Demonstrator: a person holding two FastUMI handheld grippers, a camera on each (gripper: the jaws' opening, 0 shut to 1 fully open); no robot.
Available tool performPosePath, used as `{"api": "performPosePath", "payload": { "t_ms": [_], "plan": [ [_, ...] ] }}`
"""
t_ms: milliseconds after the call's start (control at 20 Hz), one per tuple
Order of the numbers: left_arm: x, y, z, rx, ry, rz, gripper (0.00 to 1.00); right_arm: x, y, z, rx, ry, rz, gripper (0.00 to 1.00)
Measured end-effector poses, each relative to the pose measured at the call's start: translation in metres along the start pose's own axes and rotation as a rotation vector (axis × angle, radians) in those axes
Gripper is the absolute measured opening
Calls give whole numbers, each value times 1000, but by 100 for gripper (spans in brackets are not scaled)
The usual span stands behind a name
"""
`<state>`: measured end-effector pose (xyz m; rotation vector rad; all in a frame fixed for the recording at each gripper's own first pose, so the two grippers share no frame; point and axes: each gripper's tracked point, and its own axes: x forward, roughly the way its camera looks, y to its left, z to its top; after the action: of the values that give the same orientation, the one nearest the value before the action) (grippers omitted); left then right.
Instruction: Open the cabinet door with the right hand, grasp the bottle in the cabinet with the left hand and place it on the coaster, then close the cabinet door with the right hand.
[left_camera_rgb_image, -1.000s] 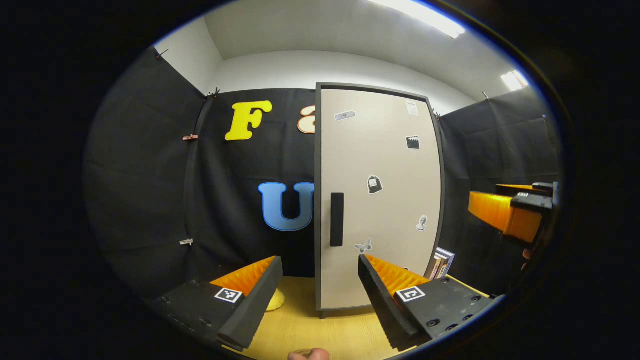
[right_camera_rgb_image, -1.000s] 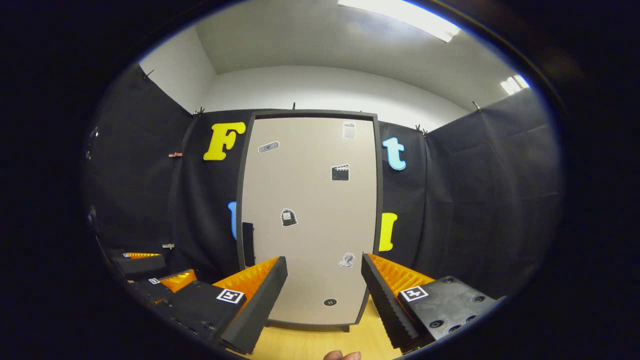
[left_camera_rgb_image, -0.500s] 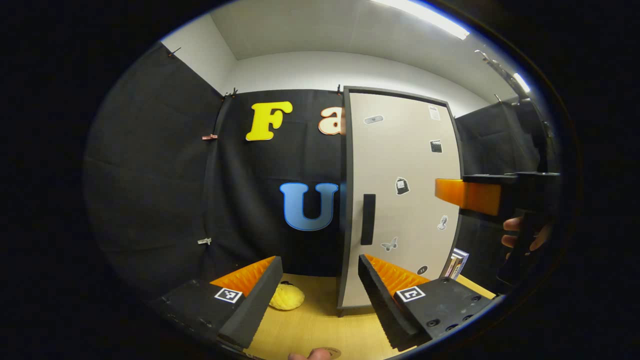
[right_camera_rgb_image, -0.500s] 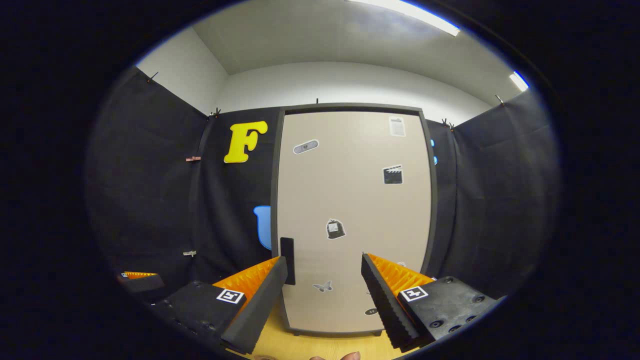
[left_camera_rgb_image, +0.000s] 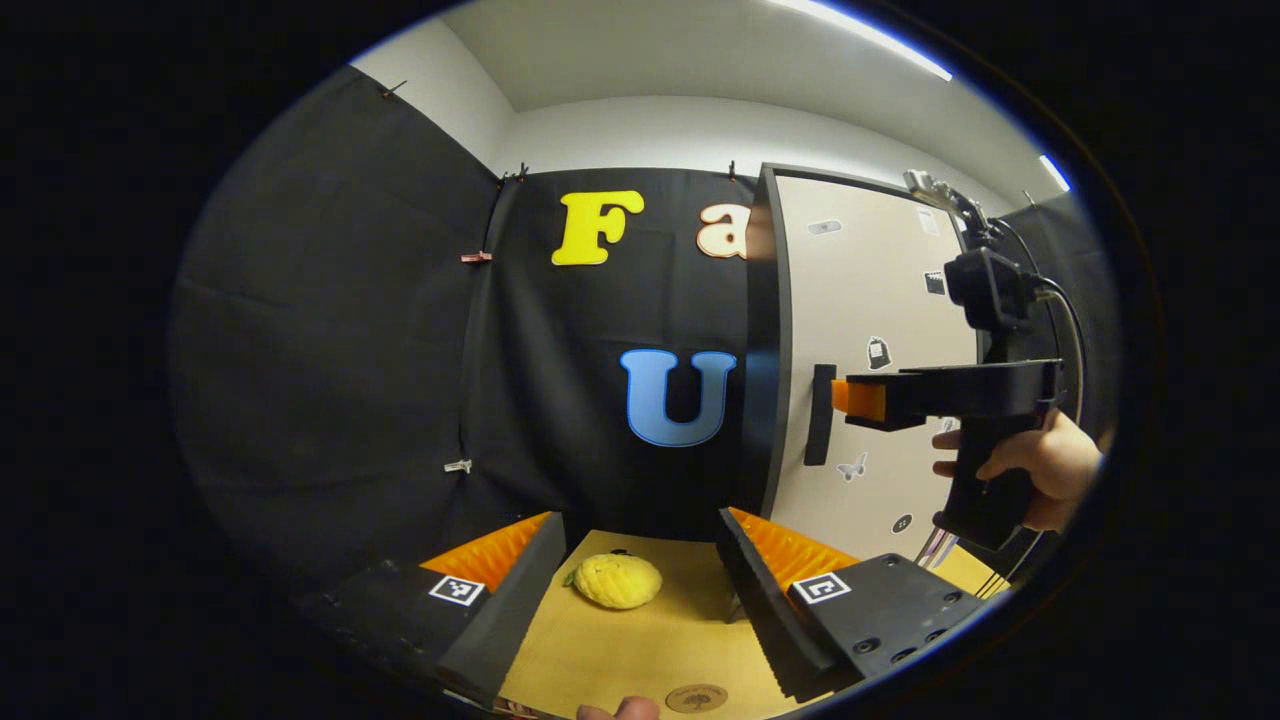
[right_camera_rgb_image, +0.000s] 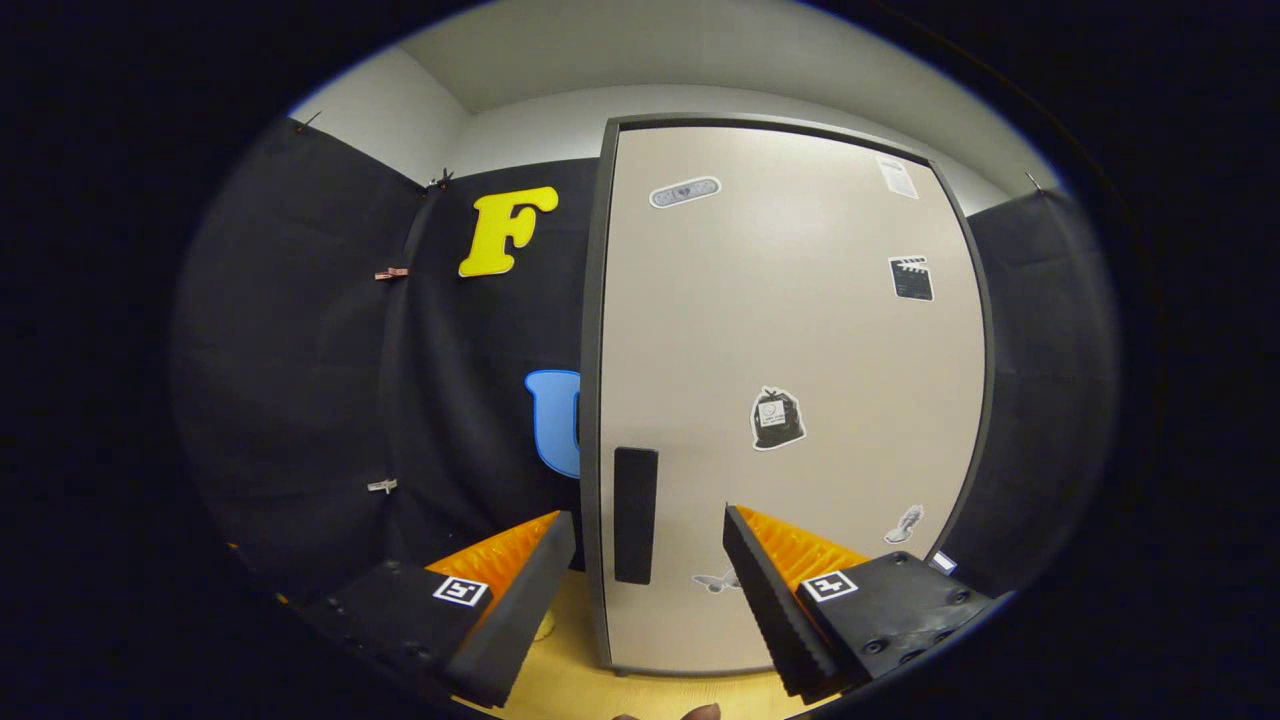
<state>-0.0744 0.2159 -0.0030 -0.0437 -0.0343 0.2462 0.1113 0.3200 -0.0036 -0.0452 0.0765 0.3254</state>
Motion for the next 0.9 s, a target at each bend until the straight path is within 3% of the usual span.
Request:
{"api": "performPosePath", "payload": {
  "t_ms": [450, 550, 650, 750, 800, 850, 900],
  "plan": [
    [15, 18, -20, -12, 27, 10, 96, 68, 8, -32, 67, 16, -71, 96],
    [16, 21, -25, -17, 39, 11, 96, 77, 11, -43, 83, 44, -70, 72],
    [20, 23, -24, -11, 44, 17, 96, 89, 1, -54, 82, 50, -115, 63],
    [17, 25, -26, -9, 45, 25, 96, 81, 3, -48, 93, 31, -110, 40],
    [17, 26, -27, -13, 47, 26, 96, 76, 1, -43, 83, 17, -117, 40],
    [16, 26, -26, -19, 49, 25, 96, 82, 2, -46, 70, 16, -100, 26],
    [17, 24, -26, -26, 52, 23, 96, 81, 2, -48, 64, 14, -90, 30]
  ]
}}
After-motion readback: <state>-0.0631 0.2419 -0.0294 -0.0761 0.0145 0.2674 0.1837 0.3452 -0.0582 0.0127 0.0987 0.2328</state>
